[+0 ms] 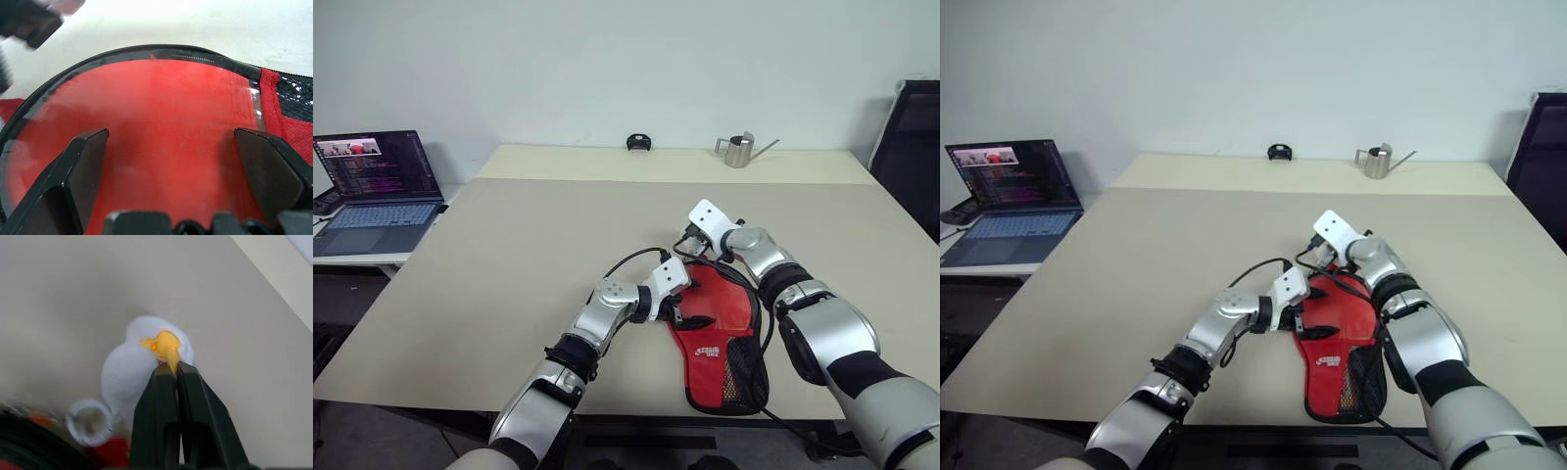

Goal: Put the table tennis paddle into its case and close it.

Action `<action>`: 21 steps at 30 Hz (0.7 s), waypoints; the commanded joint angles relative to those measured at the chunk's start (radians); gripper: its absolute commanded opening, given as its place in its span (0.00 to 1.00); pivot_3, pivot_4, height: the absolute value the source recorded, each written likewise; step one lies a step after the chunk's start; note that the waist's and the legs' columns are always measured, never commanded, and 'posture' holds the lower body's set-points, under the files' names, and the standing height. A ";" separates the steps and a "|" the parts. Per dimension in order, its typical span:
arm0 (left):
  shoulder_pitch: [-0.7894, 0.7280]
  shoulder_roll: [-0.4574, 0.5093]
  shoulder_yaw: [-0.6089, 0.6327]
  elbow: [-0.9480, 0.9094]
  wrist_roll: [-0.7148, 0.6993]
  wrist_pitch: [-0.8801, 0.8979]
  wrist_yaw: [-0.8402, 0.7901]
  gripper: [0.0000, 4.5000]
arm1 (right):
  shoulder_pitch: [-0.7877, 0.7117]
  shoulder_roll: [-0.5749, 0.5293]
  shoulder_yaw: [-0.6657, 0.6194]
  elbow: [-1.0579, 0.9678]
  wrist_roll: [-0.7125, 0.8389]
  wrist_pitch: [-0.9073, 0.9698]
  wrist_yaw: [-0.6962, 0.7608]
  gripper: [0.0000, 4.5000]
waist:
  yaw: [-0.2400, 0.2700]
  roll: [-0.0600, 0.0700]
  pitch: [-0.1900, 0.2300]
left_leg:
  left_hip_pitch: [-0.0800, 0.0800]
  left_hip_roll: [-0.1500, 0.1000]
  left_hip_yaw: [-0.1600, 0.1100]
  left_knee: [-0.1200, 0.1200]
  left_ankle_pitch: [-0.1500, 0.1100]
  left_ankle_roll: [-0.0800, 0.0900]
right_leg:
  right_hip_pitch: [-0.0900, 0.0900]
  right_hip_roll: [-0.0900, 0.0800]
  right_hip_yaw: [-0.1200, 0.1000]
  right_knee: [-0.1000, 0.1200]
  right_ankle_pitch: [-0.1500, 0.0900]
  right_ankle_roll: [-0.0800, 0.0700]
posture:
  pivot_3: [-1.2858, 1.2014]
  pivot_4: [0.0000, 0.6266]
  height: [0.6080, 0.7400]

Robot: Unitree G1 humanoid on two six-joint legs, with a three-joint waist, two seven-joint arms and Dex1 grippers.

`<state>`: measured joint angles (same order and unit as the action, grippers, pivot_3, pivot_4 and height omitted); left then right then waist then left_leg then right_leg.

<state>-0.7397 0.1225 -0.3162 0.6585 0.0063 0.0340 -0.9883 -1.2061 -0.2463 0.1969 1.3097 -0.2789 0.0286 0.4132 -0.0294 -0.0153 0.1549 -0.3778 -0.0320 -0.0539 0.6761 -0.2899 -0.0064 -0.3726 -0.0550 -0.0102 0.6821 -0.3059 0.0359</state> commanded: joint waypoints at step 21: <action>0.018 -0.013 -0.046 0.156 0.059 -0.019 -0.004 1.00 | 0.031 -0.093 0.001 -0.028 -0.033 -0.019 -0.056 0.00 | 0.006 0.000 -0.001 | 0.000 -0.001 -0.001 0.001 0.000 0.000 | 0.002 -0.001 -0.001 -0.001 0.000 0.000 | 0.52 0.24 1.00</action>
<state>-0.7640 0.1044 -0.3153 0.7238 0.0062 -0.0100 -0.9947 -1.1682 -0.3063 0.2019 1.3000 -0.3019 0.0114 0.3700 -0.0231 -0.0149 0.1542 -0.3778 -0.0334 -0.0547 0.6766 -0.2899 -0.0063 -0.3710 -0.0563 -0.0110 0.6815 -0.3057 0.0364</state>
